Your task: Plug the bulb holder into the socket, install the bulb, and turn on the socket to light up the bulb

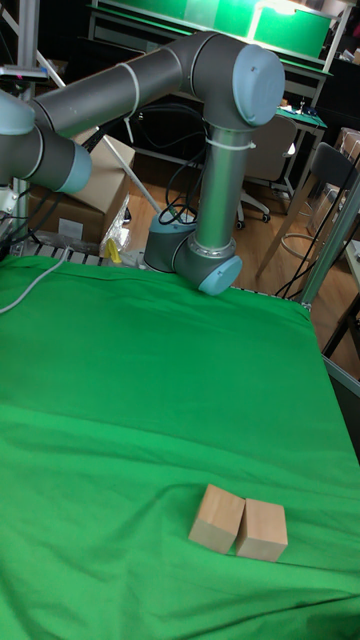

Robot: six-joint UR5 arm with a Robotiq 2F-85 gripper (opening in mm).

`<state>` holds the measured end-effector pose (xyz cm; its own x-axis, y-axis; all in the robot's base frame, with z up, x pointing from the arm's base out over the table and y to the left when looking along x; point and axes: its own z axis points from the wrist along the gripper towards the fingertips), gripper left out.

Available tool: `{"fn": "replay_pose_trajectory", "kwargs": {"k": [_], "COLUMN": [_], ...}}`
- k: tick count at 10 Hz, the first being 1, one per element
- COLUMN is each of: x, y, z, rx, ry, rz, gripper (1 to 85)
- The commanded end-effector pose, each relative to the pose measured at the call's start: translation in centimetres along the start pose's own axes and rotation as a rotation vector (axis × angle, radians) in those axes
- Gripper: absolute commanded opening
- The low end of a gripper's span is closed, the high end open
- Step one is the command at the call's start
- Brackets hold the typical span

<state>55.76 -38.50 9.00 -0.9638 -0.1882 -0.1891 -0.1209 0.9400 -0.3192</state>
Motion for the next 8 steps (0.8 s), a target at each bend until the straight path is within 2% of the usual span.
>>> {"fn": "replay_pose_trajectory", "kwargs": {"k": [1, 3, 4, 6, 8], "x": [0.1, 0.2, 0.0, -0.9, -1.6], "y": [0.0, -0.2, 0.0, 0.3, 0.6], "z": [1.0, 1.1, 1.1, 0.7, -0.2], "rx": [-0.005, 0.001, -0.010, -0.020, -0.032], "ry": [-0.025, -0.025, -0.034, -0.056, -0.055], "rz": [0.003, -0.019, -0.019, -0.026, -0.017], "gripper": [68.3, 68.3, 68.3, 68.3, 67.0]}}
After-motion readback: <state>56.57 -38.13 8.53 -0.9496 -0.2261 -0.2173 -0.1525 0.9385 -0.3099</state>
